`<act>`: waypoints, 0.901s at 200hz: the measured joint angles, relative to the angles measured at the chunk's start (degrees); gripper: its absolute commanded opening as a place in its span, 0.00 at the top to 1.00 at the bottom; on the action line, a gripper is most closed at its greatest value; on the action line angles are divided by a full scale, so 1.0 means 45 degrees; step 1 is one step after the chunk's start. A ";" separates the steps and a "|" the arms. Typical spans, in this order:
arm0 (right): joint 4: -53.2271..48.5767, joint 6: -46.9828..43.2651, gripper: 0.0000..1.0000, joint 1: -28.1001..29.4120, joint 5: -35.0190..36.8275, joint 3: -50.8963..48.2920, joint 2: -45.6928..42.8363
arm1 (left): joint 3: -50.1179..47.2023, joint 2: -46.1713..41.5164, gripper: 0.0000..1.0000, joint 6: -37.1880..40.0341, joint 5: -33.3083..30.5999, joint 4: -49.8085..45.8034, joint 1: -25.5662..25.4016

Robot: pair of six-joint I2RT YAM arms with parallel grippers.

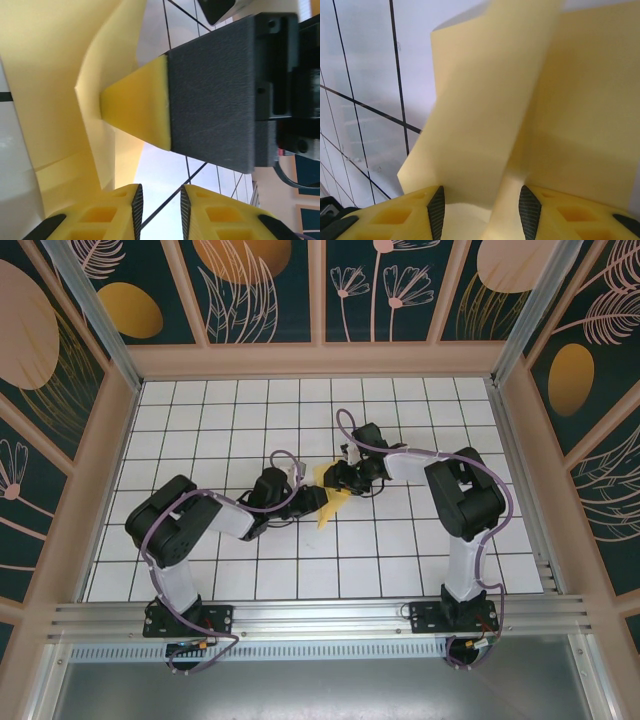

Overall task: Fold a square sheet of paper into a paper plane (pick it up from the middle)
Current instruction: Fourth fold the wing at the center of the table.

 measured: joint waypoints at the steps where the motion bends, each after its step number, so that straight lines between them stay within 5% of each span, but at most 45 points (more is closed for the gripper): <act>1: 0.0000 0.0005 0.52 0.0000 0.0000 0.0000 0.0000 | 0.0000 0.0010 0.71 0.0000 -0.0005 -0.0005 0.0000; 180: 0.0000 -0.0495 0.52 0.0000 -0.0117 0.0005 -0.0005 | 0.0087 0.0053 0.76 0.0248 -0.1093 -0.1481 0.0005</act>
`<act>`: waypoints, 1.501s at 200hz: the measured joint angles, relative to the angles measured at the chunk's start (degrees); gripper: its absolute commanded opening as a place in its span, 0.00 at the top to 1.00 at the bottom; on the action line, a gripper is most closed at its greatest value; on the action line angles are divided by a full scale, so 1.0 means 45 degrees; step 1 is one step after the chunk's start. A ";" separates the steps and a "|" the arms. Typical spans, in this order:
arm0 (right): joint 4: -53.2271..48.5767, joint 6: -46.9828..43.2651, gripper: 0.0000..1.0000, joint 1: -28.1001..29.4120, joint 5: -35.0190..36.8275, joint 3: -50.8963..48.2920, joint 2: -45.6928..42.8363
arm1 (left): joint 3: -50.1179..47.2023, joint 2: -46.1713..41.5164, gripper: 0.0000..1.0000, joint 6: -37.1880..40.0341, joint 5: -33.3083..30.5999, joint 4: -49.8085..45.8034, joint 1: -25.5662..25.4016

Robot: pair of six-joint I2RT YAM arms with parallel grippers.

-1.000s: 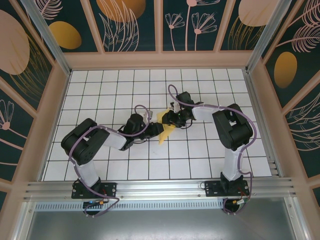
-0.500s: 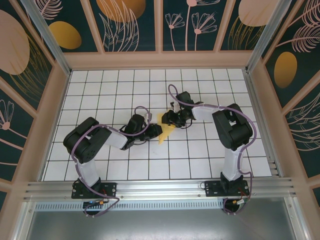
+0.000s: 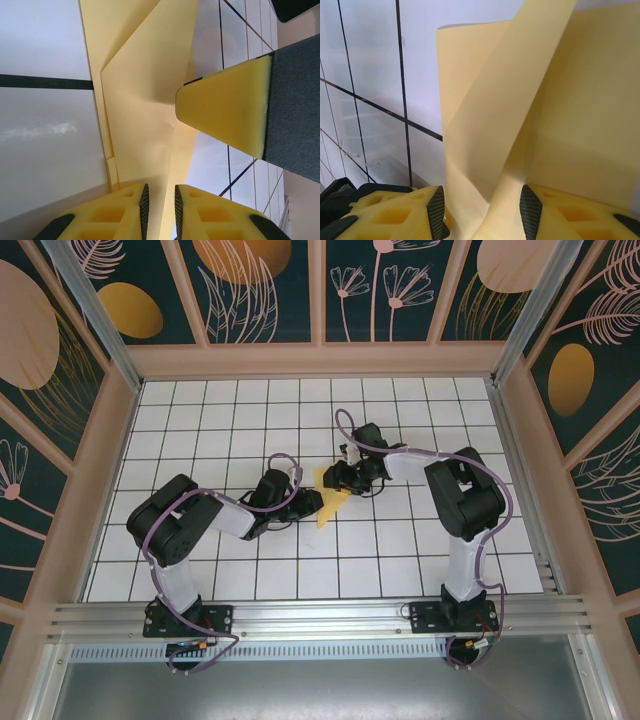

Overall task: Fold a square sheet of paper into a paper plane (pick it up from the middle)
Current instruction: Fourth fold the wing at the center of the table.

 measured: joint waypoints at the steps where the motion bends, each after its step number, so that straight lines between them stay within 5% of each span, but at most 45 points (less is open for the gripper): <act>1: 0.0000 -0.0015 0.52 0.0000 -0.0005 0.0000 0.0000 | 0.0000 0.0000 0.76 -0.0005 -0.0005 0.0000 0.0000; 62: 0.0369 -0.0733 0.50 -0.0151 -0.0641 -0.0262 -0.0073 | 0.0019 0.0000 0.79 -0.0005 -0.0083 -0.0102 -0.0005; 126: 0.0860 -0.1904 0.62 -0.0330 -0.0918 -0.0719 -0.0146 | 0.0029 0.0000 0.84 -0.0005 -0.0214 -0.0282 -0.0005; 233: -0.0529 -0.2327 0.63 0.1069 0.2739 0.0296 -0.0049 | 0.0092 -0.0053 0.86 -0.0005 -0.0262 -0.0447 0.0000; 300: -0.0831 -0.2307 0.63 0.1384 0.3589 0.0646 0.0112 | 0.0194 -0.0554 0.91 -0.0015 -0.0364 -0.0398 0.0029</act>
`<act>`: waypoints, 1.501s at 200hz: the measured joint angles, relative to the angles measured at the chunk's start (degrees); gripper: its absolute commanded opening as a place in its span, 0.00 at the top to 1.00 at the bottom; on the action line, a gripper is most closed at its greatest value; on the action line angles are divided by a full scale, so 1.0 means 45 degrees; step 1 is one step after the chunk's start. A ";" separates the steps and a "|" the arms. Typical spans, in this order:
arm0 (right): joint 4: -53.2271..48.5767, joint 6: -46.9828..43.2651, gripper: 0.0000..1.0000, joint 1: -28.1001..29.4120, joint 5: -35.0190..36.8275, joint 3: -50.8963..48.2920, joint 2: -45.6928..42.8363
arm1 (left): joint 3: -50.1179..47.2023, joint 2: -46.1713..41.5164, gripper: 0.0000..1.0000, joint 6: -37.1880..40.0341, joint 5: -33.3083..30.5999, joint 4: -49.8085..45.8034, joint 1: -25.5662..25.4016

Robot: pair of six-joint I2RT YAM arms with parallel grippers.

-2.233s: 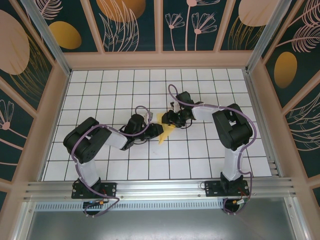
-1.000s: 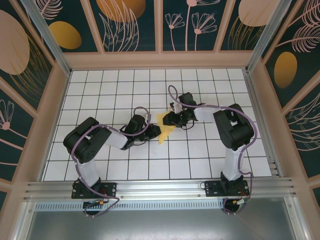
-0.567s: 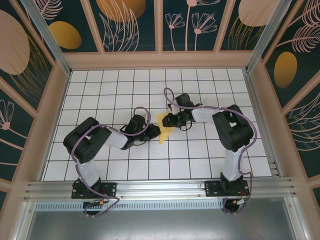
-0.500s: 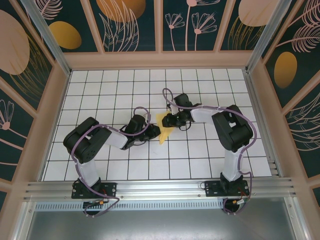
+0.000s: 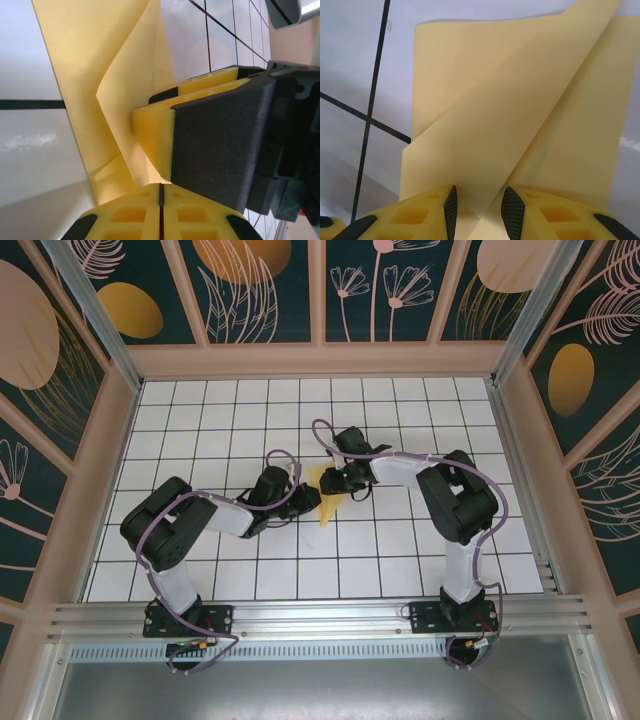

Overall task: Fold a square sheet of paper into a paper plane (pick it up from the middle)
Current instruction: Fourth fold the wing at the center of the table.

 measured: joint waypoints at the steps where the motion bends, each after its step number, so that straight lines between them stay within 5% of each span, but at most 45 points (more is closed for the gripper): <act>1: 0.0000 0.0000 0.63 0.0000 0.0005 0.0000 -0.0005 | 0.0000 0.0000 0.92 0.0000 0.0000 -0.0005 0.0005; 234: 0.0277 0.0136 0.58 0.0010 -0.0005 -0.0029 0.0034 | 0.1035 0.0199 0.97 -0.0481 -0.0389 -0.0559 0.0782; 300: 0.0612 0.0724 0.56 -0.0199 -0.0612 -0.0277 -0.0253 | 0.0199 -0.0491 0.77 -0.0267 -0.1132 -0.0457 0.0763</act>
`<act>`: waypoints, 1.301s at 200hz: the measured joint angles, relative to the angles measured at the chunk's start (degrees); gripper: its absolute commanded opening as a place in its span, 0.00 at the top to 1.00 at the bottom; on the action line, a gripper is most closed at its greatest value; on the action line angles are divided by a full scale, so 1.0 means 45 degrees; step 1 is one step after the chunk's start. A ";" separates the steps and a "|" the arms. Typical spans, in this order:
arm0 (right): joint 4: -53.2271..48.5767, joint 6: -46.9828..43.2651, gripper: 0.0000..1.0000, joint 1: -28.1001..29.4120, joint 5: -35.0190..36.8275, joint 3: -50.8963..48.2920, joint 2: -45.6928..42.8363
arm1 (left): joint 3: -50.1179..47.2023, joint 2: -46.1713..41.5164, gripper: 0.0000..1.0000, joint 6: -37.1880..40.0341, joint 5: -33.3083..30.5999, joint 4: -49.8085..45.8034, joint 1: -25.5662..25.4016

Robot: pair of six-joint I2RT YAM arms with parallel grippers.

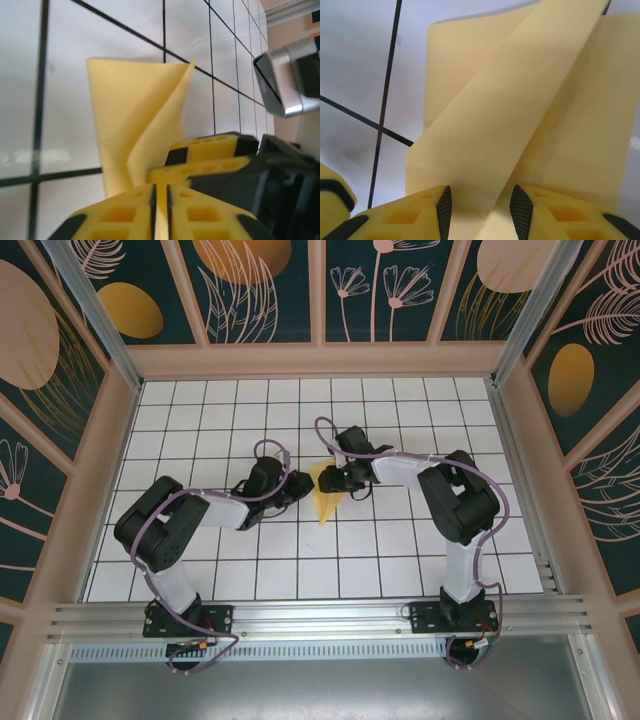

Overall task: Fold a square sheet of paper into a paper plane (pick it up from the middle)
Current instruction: Fourth fold the wing at the center of the table.

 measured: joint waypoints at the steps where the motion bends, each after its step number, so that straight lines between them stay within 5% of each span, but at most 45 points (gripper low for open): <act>1: 0.0010 0.0015 0.56 -0.0010 -0.0015 -0.0015 -0.0005 | -0.0053 -0.0034 0.77 0.0015 0.0005 0.0010 0.0000; 50: 0.0355 0.1326 0.45 -0.0729 -0.1190 -0.1015 -0.1224 | -0.1253 -0.1608 0.55 0.1127 -0.0476 0.0097 -0.0452; 148: 0.1083 0.3400 0.33 -0.2526 -0.2395 -0.1792 -0.3065 | 0.0486 -0.0583 0.52 0.4007 -0.3337 -0.1574 -0.2827; 215: 0.1088 0.3759 0.32 -0.3215 -0.2327 -0.2059 -0.3065 | 0.2516 0.1282 0.65 0.4945 -0.4969 -0.3594 -0.3507; 260: 0.1083 0.3759 0.32 -0.3468 -0.2312 -0.2084 -0.3099 | 0.2647 0.1501 0.93 0.5255 -0.5595 -0.4148 -0.3507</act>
